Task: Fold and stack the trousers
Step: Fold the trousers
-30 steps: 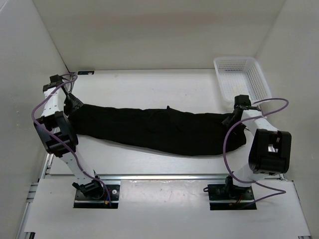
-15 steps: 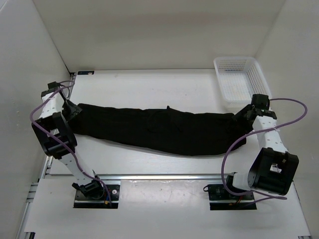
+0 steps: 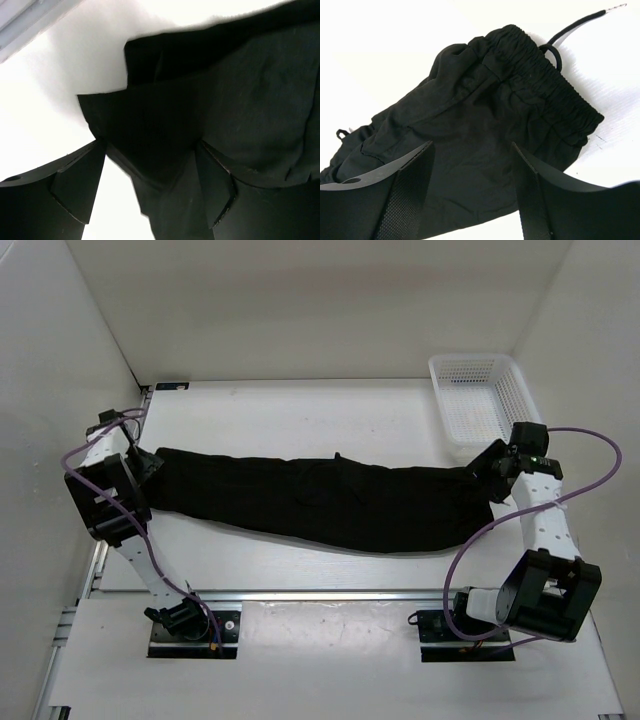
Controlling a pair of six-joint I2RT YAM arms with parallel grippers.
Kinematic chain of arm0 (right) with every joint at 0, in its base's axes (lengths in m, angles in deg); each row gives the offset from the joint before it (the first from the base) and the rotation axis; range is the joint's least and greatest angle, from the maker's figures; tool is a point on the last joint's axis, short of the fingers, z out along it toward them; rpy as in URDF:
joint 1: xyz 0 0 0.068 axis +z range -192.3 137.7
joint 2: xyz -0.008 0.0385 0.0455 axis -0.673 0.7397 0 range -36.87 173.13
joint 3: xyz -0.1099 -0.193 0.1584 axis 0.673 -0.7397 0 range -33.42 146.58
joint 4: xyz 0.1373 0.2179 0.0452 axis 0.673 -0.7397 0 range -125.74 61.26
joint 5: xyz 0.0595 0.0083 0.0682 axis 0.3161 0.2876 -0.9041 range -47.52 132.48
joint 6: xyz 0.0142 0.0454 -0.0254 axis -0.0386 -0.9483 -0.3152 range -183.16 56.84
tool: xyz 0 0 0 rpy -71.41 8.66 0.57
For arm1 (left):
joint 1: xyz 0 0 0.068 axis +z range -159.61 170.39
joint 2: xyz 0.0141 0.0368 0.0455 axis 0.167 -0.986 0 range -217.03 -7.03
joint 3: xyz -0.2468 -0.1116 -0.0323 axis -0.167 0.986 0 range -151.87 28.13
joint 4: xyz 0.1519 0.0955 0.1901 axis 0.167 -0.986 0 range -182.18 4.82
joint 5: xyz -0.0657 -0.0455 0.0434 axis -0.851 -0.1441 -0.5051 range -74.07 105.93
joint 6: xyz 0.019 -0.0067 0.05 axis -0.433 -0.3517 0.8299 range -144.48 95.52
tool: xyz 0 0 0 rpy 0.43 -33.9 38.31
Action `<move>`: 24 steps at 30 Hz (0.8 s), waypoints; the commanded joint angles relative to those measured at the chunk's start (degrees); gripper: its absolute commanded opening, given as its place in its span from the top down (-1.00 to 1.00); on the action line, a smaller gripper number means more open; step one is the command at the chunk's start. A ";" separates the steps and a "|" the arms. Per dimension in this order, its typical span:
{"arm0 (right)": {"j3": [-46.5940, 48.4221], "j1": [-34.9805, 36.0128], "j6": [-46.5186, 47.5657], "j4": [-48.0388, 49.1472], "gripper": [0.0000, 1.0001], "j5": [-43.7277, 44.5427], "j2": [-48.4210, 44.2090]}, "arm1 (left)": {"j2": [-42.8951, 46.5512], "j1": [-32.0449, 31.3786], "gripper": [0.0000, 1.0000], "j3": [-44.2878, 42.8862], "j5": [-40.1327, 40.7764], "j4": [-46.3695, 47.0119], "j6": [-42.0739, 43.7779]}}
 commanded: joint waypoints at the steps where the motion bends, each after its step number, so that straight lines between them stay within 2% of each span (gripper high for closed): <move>1: 2.67 0.12 1.17 -1.26 -0.35 -0.92 -1.53 | -2.31 0.45 -0.65 -2.70 0.66 1.57 -1.64; 4: 2.67 0.12 1.17 -1.79 -0.35 -0.39 -2.06 | -4.51 0.45 -0.63 -4.02 -0.74 2.10 -0.94; 7: 2.67 0.12 1.17 -1.79 -0.35 -0.39 -2.59 | -6.00 0.45 -0.51 -4.64 0.66 2.10 -1.55; 11: 3.20 0.12 1.17 -2.32 -0.35 0.13 -2.59 | -7.24 0.45 -0.24 -4.64 2.33 2.10 -1.55; 14: 3.72 0.12 1.17 -2.32 -0.35 0.14 -3.11 | -8.55 0.45 0.09 -4.64 3.04 2.10 -1.55; 15: 3.73 0.12 1.17 -2.32 -0.35 0.14 -3.12 | -8.56 0.45 0.33 -4.64 3.04 2.10 -1.55; 18: 3.73 0.12 1.17 -2.32 -0.35 0.14 -3.12 | -9.87 0.45 0.79 -4.64 3.04 2.10 -2.08; 22: 3.73 0.12 1.17 -2.93 -0.35 0.14 -3.73 | -7.87 0.45 0.79 -4.11 6.10 2.10 -2.08; 24: 3.73 0.12 1.17 -2.93 -0.35 0.14 -4.26 | -3.30 0.45 0.79 -4.11 8.82 0.96 -2.61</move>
